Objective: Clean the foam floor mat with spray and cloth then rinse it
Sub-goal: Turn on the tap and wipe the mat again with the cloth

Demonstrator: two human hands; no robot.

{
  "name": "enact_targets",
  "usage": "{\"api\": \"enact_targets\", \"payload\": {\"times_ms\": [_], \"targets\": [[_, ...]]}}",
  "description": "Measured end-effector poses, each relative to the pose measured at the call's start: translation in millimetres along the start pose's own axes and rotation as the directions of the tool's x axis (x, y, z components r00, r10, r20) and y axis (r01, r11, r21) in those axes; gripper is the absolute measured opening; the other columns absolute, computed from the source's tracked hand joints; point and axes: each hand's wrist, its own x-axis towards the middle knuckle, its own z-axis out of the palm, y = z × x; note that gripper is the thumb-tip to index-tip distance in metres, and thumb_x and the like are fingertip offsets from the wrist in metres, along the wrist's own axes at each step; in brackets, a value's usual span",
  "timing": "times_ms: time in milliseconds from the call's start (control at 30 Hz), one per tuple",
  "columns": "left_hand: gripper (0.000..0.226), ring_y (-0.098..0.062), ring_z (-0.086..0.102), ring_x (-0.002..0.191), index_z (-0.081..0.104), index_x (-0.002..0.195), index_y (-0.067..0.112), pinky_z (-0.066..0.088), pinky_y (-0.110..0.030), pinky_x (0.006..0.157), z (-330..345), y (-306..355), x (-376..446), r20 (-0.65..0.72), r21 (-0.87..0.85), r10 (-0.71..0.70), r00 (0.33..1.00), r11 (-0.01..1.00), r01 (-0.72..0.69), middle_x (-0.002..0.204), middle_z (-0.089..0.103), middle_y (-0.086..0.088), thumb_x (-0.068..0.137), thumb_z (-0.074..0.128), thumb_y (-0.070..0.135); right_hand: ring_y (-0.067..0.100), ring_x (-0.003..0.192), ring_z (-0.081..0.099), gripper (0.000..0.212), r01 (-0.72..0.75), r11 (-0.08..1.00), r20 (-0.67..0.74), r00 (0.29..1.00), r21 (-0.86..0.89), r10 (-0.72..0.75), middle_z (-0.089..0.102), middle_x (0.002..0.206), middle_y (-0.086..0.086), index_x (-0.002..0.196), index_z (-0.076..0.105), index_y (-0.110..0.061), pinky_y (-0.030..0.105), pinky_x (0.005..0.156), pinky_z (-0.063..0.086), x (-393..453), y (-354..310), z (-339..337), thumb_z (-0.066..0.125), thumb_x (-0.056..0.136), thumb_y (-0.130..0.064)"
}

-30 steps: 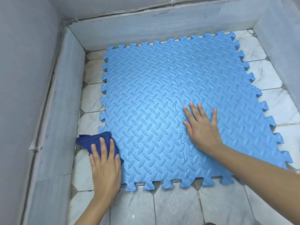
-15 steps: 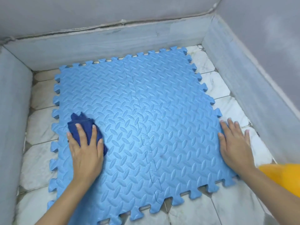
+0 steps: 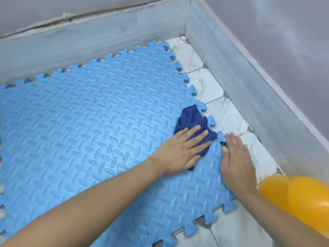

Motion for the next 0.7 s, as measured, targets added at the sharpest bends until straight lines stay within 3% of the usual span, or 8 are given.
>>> {"api": "enact_targets", "payload": {"times_ms": [100, 200, 267, 333, 433, 533, 600, 700], "targets": [[0.054, -0.03, 0.013, 0.147, 0.032, 0.147, 0.028, 0.013, -0.047, 0.118, 0, -48, 23, -0.023, -0.056, -0.229, 0.973, 0.972, 0.228, 0.158, 0.023, 0.0, 0.096, 0.02, 0.043, 0.017, 0.147, 0.023, 0.055, -0.005, 1.0, -0.014, 1.0, -0.012, 0.005, 0.035, 0.155, 0.005, 0.147, 0.038, -0.012, 0.036, 0.121, 0.013, 0, 0, -1, 0.021, 0.099, -0.033], [0.056, -0.034, 0.004, 0.148, 0.027, 0.15, 0.027, 0.009, -0.052, 0.118, -8, -96, 63, -0.052, -0.12, -0.551, 0.833, 0.831, 0.543, 0.16, 0.015, -0.002, 0.097, 0.018, 0.044, 0.015, 0.147, 0.021, 0.055, -0.003, 1.0, -0.002, 1.0, -0.016, 0.003, 0.033, 0.156, 0.003, 0.147, 0.037, -0.013, 0.035, 0.121, 0.012, 0, -1, -3, 0.019, 0.1, -0.034], [0.054, -0.035, -0.001, 0.147, 0.023, 0.151, 0.023, 0.005, -0.051, 0.118, -12, -100, 85, -0.034, -0.169, -0.658, 0.752, 0.746, 0.645, 0.161, 0.012, -0.002, 0.1, 0.022, 0.04, 0.015, 0.148, 0.02, 0.054, -0.001, 1.0, -0.005, 1.0, -0.003, 0.001, 0.032, 0.156, 0.002, 0.147, 0.038, -0.014, 0.035, 0.121, 0.011, 1, 0, -3, 0.021, 0.1, -0.033], [0.055, -0.035, 0.0, 0.147, 0.023, 0.151, 0.019, 0.009, -0.051, 0.118, -12, -81, 83, -0.028, -0.151, -0.576, 0.817, 0.81, 0.566, 0.161, 0.014, -0.004, 0.1, 0.021, 0.037, 0.015, 0.148, 0.02, 0.053, 0.002, 1.0, -0.009, 1.0, 0.004, -0.002, 0.032, 0.156, 0.002, 0.147, 0.038, -0.014, 0.036, 0.122, 0.011, 1, 0, -3, 0.02, 0.1, -0.033], [0.056, -0.034, 0.012, 0.147, 0.03, 0.149, 0.015, 0.02, -0.049, 0.116, -11, -28, 26, 0.008, -0.064, -0.155, 0.988, 0.986, 0.155, 0.158, 0.022, -0.006, 0.098, 0.023, 0.038, 0.016, 0.147, 0.021, 0.055, -0.003, 1.0, -0.009, 1.0, 0.002, 0.003, 0.033, 0.156, 0.002, 0.146, 0.04, -0.014, 0.037, 0.121, 0.013, 3, 1, -4, 0.018, 0.1, -0.035], [0.056, -0.03, 0.011, 0.148, 0.027, 0.15, 0.02, 0.018, -0.046, 0.118, -8, -37, 3, 0.056, -0.051, 0.034, 0.998, 0.998, -0.031, 0.159, 0.02, -0.002, 0.099, 0.023, 0.042, 0.017, 0.147, 0.024, 0.055, -0.003, 1.0, -0.012, 1.0, -0.003, 0.003, 0.035, 0.155, 0.004, 0.145, 0.042, -0.013, 0.039, 0.121, 0.015, 3, 0, -4, 0.018, 0.1, -0.035], [0.056, -0.034, 0.015, 0.146, 0.03, 0.149, 0.021, 0.02, -0.049, 0.116, -6, -63, 33, 0.014, 0.0, -0.057, 0.998, 0.998, 0.057, 0.158, 0.024, -0.003, 0.098, 0.023, 0.044, 0.017, 0.147, 0.024, 0.055, -0.001, 1.0, -0.013, 1.0, -0.001, 0.001, 0.035, 0.155, 0.003, 0.144, 0.042, -0.013, 0.038, 0.121, 0.015, 3, 0, -5, 0.018, 0.1, -0.035], [0.06, -0.038, 0.009, 0.146, 0.03, 0.149, 0.023, 0.016, -0.052, 0.115, -12, -89, 91, 0.009, -0.074, -0.373, 0.928, 0.925, 0.373, 0.159, 0.022, -0.004, 0.094, 0.018, 0.047, 0.015, 0.147, 0.023, 0.053, 0.0, 1.0, -0.023, 1.0, 0.019, 0.0, 0.035, 0.155, 0.002, 0.144, 0.043, -0.014, 0.036, 0.121, 0.013, 3, 1, -5, 0.02, 0.1, -0.033]]}}
